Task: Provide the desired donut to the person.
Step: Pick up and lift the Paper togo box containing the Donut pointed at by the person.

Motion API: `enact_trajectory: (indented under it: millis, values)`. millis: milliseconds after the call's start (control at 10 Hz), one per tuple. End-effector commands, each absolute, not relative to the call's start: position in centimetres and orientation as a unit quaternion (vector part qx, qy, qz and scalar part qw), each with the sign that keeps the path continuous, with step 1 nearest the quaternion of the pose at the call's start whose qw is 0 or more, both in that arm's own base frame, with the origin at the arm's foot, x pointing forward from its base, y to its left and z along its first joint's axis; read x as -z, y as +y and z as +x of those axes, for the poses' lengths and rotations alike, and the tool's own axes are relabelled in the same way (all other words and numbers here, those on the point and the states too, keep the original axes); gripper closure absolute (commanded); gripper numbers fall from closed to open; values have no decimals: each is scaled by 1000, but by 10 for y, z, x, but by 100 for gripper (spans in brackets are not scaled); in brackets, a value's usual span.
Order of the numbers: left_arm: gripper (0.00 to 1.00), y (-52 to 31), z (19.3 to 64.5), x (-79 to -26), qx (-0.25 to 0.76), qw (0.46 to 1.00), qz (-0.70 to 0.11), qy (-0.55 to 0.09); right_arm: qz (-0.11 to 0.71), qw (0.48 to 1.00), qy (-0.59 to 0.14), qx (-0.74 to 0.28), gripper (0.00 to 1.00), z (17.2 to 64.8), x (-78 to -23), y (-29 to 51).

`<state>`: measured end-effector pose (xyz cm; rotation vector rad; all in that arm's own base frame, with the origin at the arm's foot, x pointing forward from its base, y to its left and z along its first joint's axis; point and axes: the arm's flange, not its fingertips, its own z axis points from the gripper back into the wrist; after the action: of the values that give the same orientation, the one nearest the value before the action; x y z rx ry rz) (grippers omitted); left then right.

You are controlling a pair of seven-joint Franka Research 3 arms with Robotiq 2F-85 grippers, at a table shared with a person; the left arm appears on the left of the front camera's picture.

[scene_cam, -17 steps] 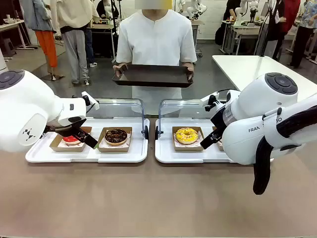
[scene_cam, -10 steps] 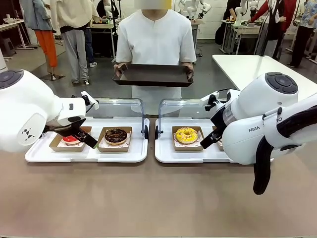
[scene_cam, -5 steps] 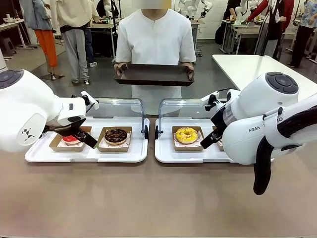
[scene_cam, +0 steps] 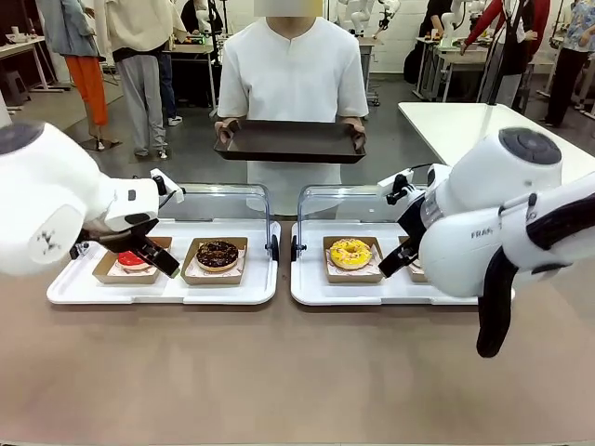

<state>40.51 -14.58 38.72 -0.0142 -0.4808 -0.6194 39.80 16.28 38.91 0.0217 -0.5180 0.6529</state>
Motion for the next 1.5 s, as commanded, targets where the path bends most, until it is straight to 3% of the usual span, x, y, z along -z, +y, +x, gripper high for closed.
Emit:
enact_trajectory:
  millis: [0,300,500,1100,1300,1400]
  values:
    - [0,-154,429,-454,324,934,0,-152,15,932,-188,-308,0,412,-453,164]
    - [0,-156,427,-536,335,936,2,-112,-30,931,-193,-307,0,392,-539,172]
    - [0,-158,421,-581,322,936,44,-132,-53,930,-217,-292,0,378,-589,171]
    - [0,-159,419,-580,324,938,24,-123,-38,927,-212,-308,0,376,-593,169]
    - [0,-122,442,-599,355,912,-170,-115,238,873,-214,-368,0,393,-609,111]
    - [0,-101,446,-605,386,876,-256,-132,303,846,-213,-382,0,397,-610,88]
